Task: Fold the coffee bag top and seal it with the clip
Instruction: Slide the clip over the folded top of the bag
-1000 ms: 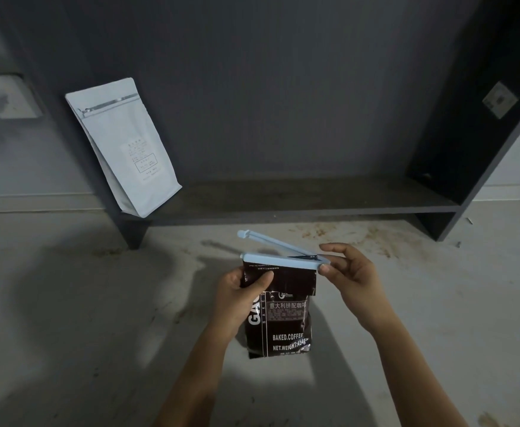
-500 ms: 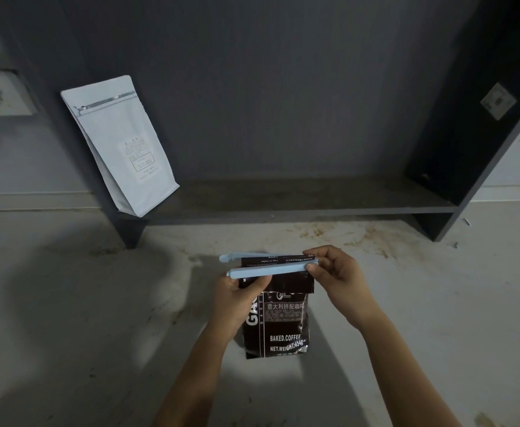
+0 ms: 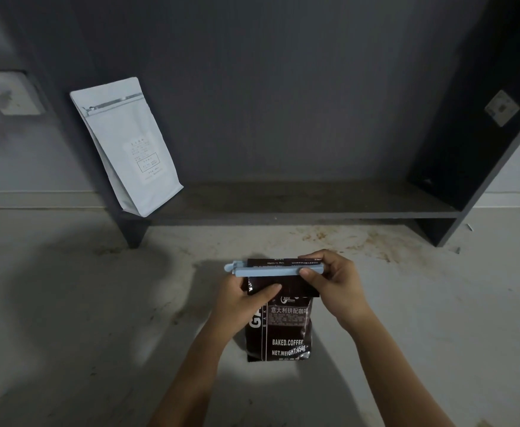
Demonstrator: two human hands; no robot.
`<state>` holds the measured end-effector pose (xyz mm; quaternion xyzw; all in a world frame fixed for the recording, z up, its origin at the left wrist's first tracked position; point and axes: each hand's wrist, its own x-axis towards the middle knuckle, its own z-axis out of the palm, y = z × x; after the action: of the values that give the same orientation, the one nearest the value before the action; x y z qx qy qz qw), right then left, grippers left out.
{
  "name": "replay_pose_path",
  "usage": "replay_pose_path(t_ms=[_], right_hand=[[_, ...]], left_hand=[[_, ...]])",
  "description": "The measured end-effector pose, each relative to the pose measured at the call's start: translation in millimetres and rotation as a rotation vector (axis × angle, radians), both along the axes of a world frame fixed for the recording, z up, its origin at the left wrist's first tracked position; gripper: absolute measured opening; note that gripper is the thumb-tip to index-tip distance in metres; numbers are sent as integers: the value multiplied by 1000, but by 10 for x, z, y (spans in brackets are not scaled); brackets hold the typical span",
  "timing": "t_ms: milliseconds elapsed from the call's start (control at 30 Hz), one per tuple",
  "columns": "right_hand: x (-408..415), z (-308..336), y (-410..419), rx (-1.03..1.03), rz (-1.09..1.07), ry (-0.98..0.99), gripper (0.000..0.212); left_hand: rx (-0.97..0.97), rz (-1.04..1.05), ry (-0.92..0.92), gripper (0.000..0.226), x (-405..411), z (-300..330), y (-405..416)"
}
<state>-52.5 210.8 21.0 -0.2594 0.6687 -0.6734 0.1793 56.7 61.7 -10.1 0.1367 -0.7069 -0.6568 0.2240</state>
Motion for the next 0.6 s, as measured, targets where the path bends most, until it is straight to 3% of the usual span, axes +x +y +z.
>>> replay_pose_path(t_ms=[167, 333, 400, 600], right_hand=[[12, 2, 2, 23, -17, 15, 26], [-15, 81, 51, 79, 26, 25, 18], [-27, 145, 75, 161, 64, 130, 18], [95, 318, -106, 505, 11, 695, 30]], left_hand=[[324, 20, 168, 38, 29, 0, -52], [278, 57, 197, 14, 35, 9, -46], [265, 76, 206, 12, 43, 12, -33], [280, 143, 205, 11, 32, -4, -13]])
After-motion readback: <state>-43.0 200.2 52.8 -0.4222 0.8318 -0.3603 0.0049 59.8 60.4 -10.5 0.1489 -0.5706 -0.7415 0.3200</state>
